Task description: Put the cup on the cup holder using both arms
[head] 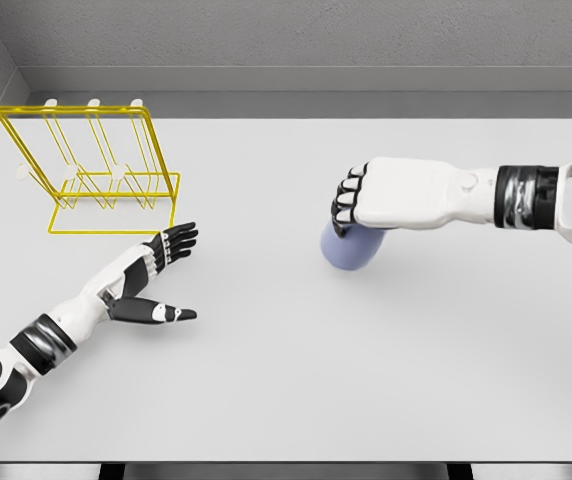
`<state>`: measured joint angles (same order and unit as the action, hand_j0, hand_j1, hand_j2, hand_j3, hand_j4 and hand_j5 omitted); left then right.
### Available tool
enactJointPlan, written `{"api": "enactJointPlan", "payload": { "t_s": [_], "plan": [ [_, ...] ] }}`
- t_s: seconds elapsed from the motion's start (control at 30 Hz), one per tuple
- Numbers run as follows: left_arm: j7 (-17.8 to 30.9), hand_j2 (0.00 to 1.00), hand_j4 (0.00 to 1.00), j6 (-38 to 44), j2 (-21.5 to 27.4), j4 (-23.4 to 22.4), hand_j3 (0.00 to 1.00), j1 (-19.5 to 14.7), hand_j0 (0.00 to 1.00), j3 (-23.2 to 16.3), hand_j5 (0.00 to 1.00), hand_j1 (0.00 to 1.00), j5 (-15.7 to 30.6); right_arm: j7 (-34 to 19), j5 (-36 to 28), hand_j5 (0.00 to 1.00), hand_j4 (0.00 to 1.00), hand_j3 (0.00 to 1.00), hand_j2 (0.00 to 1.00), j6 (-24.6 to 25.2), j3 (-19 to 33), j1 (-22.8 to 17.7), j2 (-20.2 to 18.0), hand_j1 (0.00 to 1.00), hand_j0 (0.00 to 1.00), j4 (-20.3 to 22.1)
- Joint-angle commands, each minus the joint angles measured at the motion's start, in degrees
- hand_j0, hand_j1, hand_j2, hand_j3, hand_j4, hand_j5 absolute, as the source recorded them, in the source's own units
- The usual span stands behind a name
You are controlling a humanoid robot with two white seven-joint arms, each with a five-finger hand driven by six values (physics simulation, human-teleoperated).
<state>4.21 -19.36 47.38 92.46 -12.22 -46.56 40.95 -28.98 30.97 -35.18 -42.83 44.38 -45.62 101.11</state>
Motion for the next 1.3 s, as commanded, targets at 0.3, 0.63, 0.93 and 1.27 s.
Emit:
{"api": "enactJointPlan", "payload": {
  "t_s": [0.3,0.63,0.93,1.27],
  "plan": [
    [0.0,1.0,1.0,0.03,-0.01,-0.17,1.0,-0.09,1.0,-0.2,1.0,1.0,0.1,-2.66,1.02,0.51,0.51,0.51,0.51,0.18,-2.26,-0.18,6.51,0.51,0.51,0.14],
    [0.0,1.0,1.0,0.03,-0.01,-0.17,1.0,-0.09,1.0,-0.2,1.0,1.0,0.1,-2.84,2.6,0.51,0.51,0.51,0.51,0.18,-3.58,0.0,10.46,0.51,0.51,0.05],
    [0.0,1.0,1.0,-0.06,-0.01,-0.26,1.0,-0.09,1.0,-0.2,1.0,1.0,0.1,-2.84,4.63,0.51,0.51,0.51,0.51,0.18,-5.34,-0.18,13.54,0.51,0.51,-0.3],
    [0.0,1.0,1.0,-0.06,-0.01,-0.26,1.0,-0.18,1.0,-0.2,1.0,1.0,0.1,-2.84,6.56,0.52,0.52,0.52,0.52,0.18,-5.69,-0.18,15.47,0.52,0.52,-5.4]
  ]
}}
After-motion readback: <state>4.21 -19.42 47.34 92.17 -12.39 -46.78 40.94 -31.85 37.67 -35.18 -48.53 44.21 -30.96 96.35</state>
